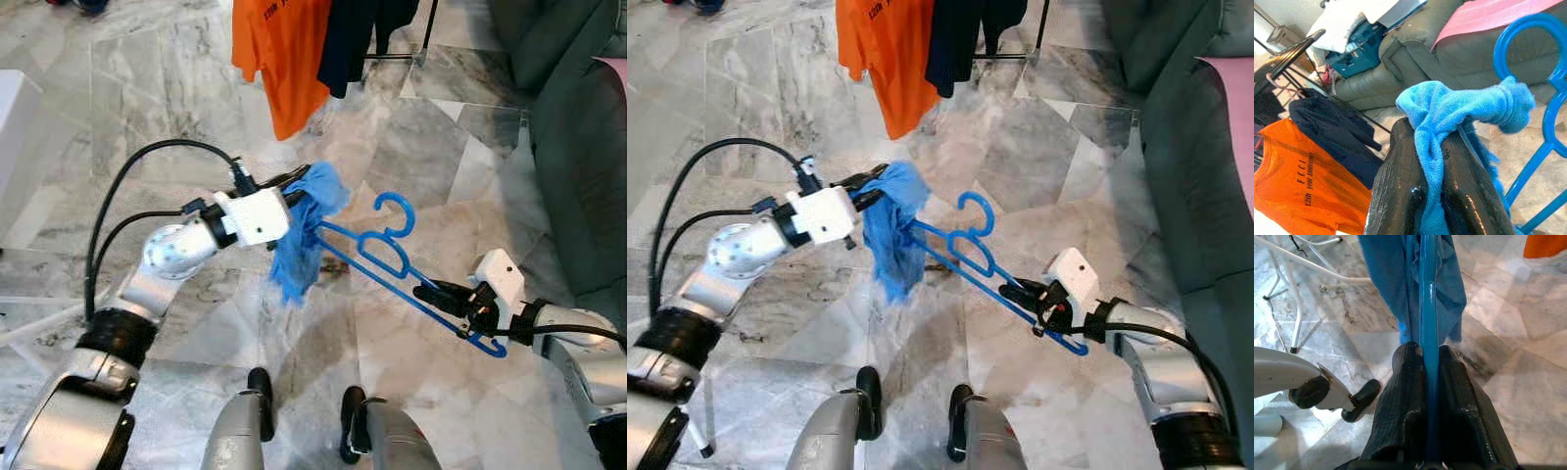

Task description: Hang hanger

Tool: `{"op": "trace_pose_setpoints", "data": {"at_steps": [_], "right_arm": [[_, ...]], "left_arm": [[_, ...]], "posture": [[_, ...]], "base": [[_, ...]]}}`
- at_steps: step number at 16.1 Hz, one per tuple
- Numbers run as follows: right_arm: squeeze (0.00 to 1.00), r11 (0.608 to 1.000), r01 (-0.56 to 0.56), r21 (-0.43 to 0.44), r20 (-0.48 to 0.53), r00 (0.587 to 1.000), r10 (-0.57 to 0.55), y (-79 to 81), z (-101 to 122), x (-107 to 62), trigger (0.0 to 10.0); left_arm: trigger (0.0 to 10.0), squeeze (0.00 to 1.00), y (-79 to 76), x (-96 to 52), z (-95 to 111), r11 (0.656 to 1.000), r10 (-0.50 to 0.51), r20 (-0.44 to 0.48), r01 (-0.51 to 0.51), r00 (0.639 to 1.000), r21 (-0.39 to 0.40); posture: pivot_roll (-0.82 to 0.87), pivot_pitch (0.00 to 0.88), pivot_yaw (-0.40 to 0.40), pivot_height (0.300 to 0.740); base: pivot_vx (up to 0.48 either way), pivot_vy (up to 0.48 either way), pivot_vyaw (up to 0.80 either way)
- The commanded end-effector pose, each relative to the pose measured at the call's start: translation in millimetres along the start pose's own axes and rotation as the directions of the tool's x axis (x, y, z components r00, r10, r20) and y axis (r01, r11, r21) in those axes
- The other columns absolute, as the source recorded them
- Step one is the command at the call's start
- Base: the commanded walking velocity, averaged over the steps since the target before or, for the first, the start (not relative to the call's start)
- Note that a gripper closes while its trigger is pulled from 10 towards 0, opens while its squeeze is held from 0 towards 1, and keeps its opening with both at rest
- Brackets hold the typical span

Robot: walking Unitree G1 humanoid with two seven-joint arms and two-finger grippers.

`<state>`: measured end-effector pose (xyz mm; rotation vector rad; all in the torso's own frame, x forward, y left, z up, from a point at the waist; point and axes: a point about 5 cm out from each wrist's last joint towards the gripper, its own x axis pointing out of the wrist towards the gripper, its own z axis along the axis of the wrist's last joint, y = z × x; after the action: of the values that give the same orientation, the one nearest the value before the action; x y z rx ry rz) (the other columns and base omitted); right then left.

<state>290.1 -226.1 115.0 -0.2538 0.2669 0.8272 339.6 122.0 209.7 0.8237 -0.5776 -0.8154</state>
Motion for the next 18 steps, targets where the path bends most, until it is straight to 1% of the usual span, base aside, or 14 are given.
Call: {"op": "trace_pose_setpoints", "data": {"at_steps": [1, 2, 5, 6, 7, 9, 10, 11, 12, 13, 14, 15, 16, 18], "right_arm": [[0.00, 1.000, 0.009, 0.023, -0.010, 1.000, -0.008, 2.3, -9, -0.1, 10.0], [0.00, 0.999, 0.022, 0.043, -0.011, 1.000, -0.022, 1.9, -13, 1.7, 10.0], [0.00, 0.973, 0.203, 0.112, -0.028, 0.979, -0.201, -14.9, -25, 3.5, 10.0], [0.00, 0.954, 0.258, 0.150, -0.021, 0.966, -0.258, -20.6, -26, 3.1, 10.0], [0.00, 0.917, 0.347, 0.197, -0.018, 0.936, -0.351, -29.7, -27, 0.9, 10.0], [0.00, 0.879, 0.418, 0.227, -0.010, 0.904, -0.427, -38.8, -26, -1.3, 10.0], [0.00, 0.852, 0.453, 0.263, 0.031, 0.879, -0.477, -46.0, -18, -3.2, 10.0], [0.00, 0.835, 0.471, 0.284, 0.104, 0.851, -0.515, -52.5, -3, -3.4, 10.0], [0.00, 0.825, 0.478, 0.300, 0.149, 0.831, -0.536, -56.0, 7, -3.5, 10.0], [0.00, 0.807, 0.488, 0.333, 0.206, 0.798, -0.567, -61.0, 20, -4.2, 10.0], [0.00, 0.765, 0.493, 0.414, 0.312, 0.713, -0.628, -71.0, 46, -7.0, 10.0], [0.00, 0.746, 0.474, 0.467, 0.359, 0.669, -0.650, -74.2, 58, -7.5, 10.0], [0.00, 0.739, 0.395, 0.546, 0.450, 0.606, -0.656, -75.9, 82, -7.6, 10.0], [0.00, 0.770, 0.299, 0.564, 0.526, 0.588, -0.614, -70.1, 107, -1.5, 10.0]], "left_arm": [[10.0, 0.00, -2.4, -1.3, 7, 1.000, -0.017, 0.037, 0.017, 0.999, -0.009], [10.0, 0.00, -3.0, 1.4, 12, 1.000, -0.013, 0.064, 0.014, 0.998, -0.023], [10.0, 0.00, -6.7, 8.1, 27, 0.998, -0.012, 0.132, 0.020, 0.991, -0.063], [10.0, 0.00, -8.7, 8.6, 29, 0.997, -0.013, 0.144, 0.023, 0.989, -0.073], [10.0, 0.00, -15.1, 8.3, 31, 0.994, -0.020, 0.149, 0.035, 0.989, -0.100], [10.0, 0.00, -23.8, 6.0, 30, 0.992, -0.037, 0.137, 0.053, 0.990, -0.115], [10.0, 0.00, -33.5, 3.2, 22, 0.989, -0.038, 0.097, 0.051, 0.995, -0.139], [10.0, 0.00, -44.4, 0.9, 15, 0.987, -0.041, 0.057, 0.049, 0.998, -0.151], [10.0, 0.00, -49.7, 0.1, 11, 0.986, -0.040, 0.038, 0.045, 0.998, -0.161], [10.0, 0.00, -55.7, 0.4, 10, 0.984, -0.039, 0.026, 0.043, 0.999, -0.174], [10.0, 0.00, -67.5, 2.6, 10, 0.980, -0.044, 0.026, 0.049, 0.999, -0.193], [10.0, 0.00, -73.0, 4.0, 9, 0.974, -0.039, 0.019, 0.042, 0.999, -0.222], [10.0, 0.00, -85.0, 7.0, 9, 0.971, -0.052, 0.008, 0.053, 0.999, -0.234], [10.0, 0.00, -99.4, 10.6, 5, 0.966, -0.069, -0.016, 0.062, 0.998, -0.251]], "posture": [[0.05, 0.378, 0.020, 0.740], [0.05, 0.379, 0.019, 0.740], [0.05, 0.381, 0.018, 0.740], [0.05, 0.380, 0.017, 0.740], [0.05, 0.380, 0.018, 0.740], [0.05, 0.377, 0.020, 0.740], [0.05, 0.375, 0.022, 0.740], [0.05, 0.374, 0.021, 0.740], [0.05, 0.372, 0.021, 0.740], [0.05, 0.371, 0.021, 0.740], [0.04, 0.366, 0.020, 0.740], [0.04, 0.359, 0.018, 0.740], [0.04, 0.359, 0.018, 0.740], [0.02, 0.352, 0.008, 0.740]], "base": [[0.000, 0.000, 0.00], [0.000, 0.000, 0.00], [0.000, 0.000, 0.00], [0.000, 0.000, 0.00], [0.000, 0.000, 0.00], [0.000, 0.000, 0.00], [0.000, 0.000, 0.00], [0.000, 0.000, 0.00], [0.000, 0.000, 0.00], [0.000, 0.000, 0.00], [0.000, 0.000, 0.00], [0.000, 0.000, 0.00], [0.000, 0.000, 0.00], [0.000, 0.000, 0.00]]}}
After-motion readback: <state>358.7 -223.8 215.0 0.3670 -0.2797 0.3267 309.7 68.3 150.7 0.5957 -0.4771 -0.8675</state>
